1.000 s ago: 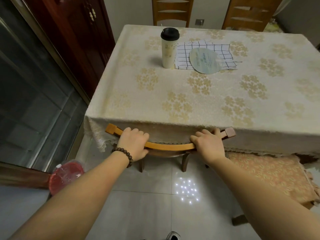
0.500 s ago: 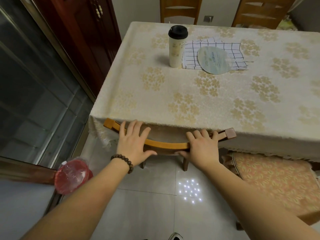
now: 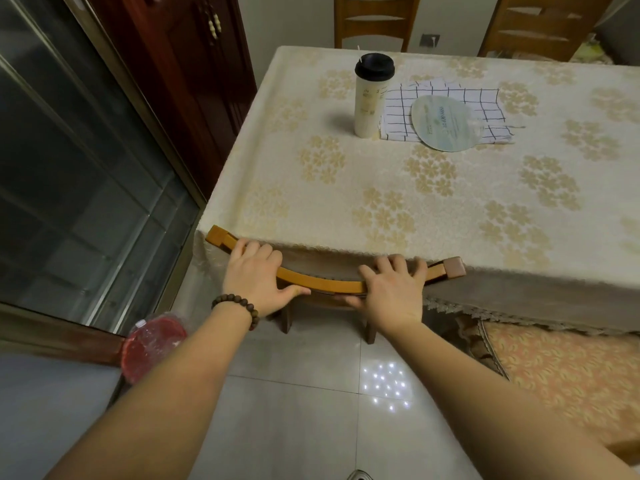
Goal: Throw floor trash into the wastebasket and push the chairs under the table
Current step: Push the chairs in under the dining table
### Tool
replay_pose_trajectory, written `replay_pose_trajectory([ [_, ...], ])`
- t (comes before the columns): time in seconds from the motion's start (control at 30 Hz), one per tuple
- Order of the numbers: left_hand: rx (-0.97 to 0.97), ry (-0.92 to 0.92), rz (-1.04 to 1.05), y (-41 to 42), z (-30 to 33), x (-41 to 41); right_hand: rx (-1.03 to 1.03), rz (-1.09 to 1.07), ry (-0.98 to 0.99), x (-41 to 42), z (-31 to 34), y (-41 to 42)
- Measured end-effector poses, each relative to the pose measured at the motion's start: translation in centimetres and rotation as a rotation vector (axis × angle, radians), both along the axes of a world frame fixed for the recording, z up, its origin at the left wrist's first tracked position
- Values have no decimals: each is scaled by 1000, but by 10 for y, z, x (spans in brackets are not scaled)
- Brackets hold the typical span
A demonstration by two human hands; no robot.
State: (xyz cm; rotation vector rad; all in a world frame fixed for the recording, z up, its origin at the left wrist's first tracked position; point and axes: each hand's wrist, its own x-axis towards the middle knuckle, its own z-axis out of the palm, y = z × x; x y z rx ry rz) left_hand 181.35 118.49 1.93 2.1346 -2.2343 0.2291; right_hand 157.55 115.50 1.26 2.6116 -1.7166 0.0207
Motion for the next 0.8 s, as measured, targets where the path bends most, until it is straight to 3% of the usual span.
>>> replay_pose_trajectory([
  [0.17,-14,-17,-1,1,-1,-3,-23,2,9,-3,-1,-2],
  [0.53,175,-15,95,7,0,-11,19,13,-5,-5,6,1],
  [0.8,182,265,154,39,23,-36,73,-59,-207,-33,42,29],
])
